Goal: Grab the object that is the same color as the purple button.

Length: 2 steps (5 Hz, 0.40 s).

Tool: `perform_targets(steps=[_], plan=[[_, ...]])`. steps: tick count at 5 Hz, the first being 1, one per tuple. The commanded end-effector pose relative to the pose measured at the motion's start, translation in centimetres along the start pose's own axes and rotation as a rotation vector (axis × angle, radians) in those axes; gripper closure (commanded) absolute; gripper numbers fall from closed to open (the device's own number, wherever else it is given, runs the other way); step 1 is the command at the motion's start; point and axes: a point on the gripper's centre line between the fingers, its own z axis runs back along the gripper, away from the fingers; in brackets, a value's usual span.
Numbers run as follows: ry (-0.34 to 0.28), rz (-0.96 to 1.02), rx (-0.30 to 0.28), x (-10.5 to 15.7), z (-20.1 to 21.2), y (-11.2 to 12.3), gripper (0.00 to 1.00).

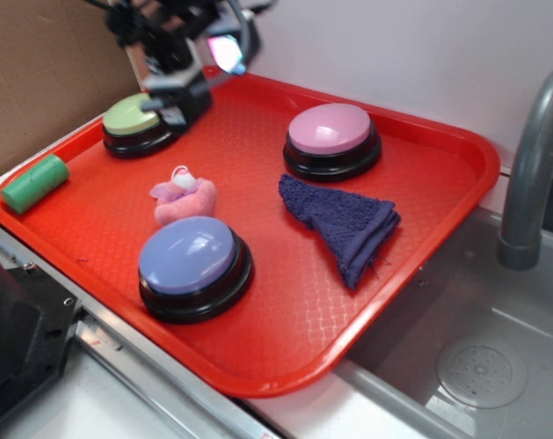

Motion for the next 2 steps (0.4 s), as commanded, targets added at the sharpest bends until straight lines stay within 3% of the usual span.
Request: perform_targets(steps=[1, 2], plan=[[-0.092, -0.378, 0.007, 3.8, -3.9, -0.6, 0.0], [-0.11, -0.417, -0.01, 4.5, -5.9, -0.5, 0.0]])
